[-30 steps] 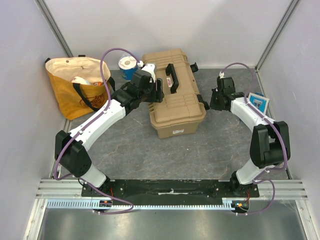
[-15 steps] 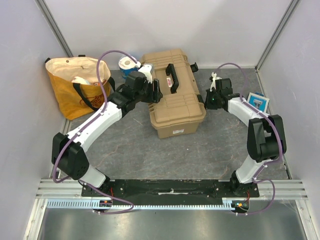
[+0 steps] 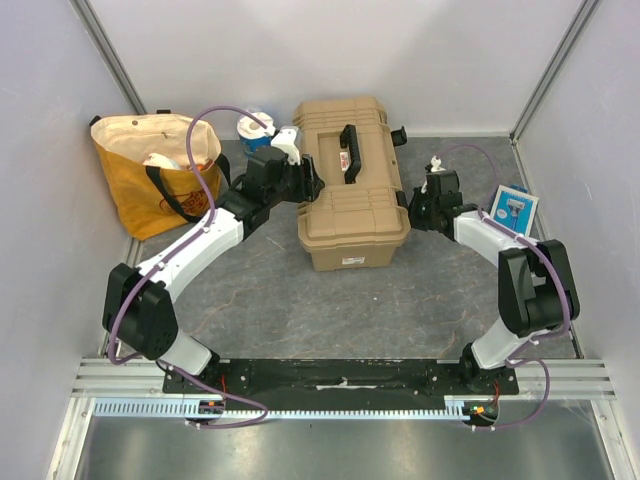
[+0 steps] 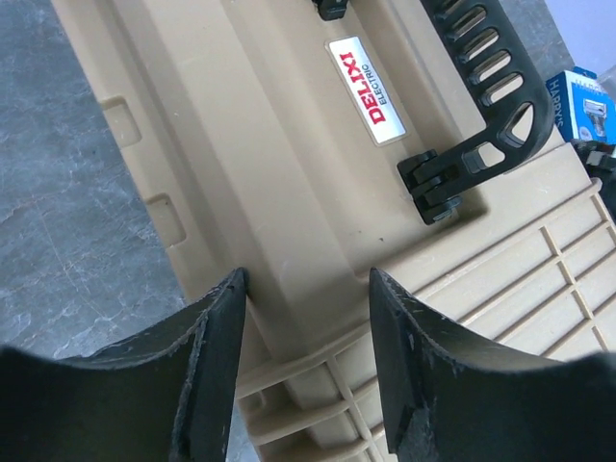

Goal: Pack the tool kit

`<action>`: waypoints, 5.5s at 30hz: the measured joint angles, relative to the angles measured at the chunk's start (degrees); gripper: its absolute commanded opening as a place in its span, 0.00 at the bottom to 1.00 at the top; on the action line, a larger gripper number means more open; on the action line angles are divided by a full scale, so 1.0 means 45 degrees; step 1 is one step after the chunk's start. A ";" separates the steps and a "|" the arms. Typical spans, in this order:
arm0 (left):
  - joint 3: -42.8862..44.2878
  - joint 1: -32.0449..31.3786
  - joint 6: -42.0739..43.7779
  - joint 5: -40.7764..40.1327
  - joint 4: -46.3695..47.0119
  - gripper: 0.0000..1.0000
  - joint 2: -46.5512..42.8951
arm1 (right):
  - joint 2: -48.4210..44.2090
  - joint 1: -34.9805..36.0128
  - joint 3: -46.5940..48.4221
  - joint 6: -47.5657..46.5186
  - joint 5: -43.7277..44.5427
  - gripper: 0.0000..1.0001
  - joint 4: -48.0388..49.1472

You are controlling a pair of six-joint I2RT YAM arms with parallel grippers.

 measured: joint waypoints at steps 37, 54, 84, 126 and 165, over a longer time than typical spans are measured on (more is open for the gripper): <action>0.3813 0.2929 -0.0170 0.3167 -0.5304 0.91 0.1870 | -0.1486 -0.0729 0.2254 0.2909 -0.2759 0.69 0.0044; 0.2147 0.3060 -0.0248 0.4595 -0.4658 0.83 0.0753 | -0.3079 0.0903 -0.0204 0.3264 -0.2458 0.61 0.2346; 0.3866 0.3254 0.0967 0.0539 -0.6800 0.87 -0.0413 | -0.3327 -0.1399 0.1219 0.4590 -0.0160 0.70 -0.1744; 0.5183 0.4027 0.0209 0.1360 -0.7461 0.80 0.2006 | 0.5731 -0.0806 -0.0219 1.3532 -0.4648 0.63 1.6378; 0.5357 0.4090 0.0214 0.1710 -0.7514 0.80 0.2210 | 0.3759 -0.0131 0.2798 0.6241 -0.2565 0.57 0.7082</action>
